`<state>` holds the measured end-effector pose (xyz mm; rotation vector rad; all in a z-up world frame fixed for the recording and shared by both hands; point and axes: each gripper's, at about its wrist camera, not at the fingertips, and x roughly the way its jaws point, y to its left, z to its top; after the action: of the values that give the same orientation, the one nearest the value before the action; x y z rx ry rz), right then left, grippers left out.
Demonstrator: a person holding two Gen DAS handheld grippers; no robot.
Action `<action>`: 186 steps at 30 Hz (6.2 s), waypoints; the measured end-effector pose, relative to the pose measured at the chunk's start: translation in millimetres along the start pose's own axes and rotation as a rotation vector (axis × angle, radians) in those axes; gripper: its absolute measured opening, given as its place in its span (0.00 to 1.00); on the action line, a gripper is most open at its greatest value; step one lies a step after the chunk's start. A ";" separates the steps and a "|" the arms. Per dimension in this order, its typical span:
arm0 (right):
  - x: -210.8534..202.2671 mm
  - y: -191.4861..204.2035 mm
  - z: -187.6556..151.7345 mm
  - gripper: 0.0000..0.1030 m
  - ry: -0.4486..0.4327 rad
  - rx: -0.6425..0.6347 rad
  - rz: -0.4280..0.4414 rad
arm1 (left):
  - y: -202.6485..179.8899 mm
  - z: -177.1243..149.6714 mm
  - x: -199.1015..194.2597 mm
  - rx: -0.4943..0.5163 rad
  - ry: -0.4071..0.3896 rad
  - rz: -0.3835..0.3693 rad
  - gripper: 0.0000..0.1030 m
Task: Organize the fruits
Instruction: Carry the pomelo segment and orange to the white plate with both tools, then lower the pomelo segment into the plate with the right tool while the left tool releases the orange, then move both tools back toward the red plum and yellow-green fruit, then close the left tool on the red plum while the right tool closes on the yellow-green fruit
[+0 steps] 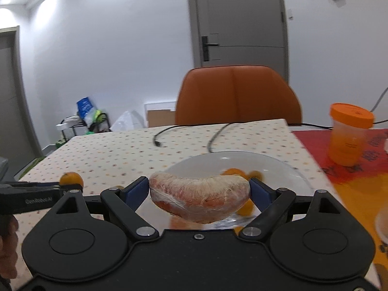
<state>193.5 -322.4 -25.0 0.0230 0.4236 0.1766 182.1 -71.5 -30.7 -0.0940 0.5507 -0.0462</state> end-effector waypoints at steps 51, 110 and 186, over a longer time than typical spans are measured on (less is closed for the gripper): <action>-10.1 -101.7 -19.4 0.90 -0.087 0.197 -0.086 | -147.0 -12.0 -0.3 0.212 0.023 -0.226 0.37; -14.3 56.6 -23.6 0.96 0.104 0.034 0.142 | 50.9 -23.3 -67.6 -0.106 -0.009 0.108 0.78; 74.0 121.9 -17.1 0.21 0.185 -0.161 0.175 | 126.7 -28.1 -46.9 -0.257 -0.035 0.218 0.22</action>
<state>232.6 -189.6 -63.5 -0.1157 0.5910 0.3870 129.8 55.6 -43.0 -0.2844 0.5276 0.2384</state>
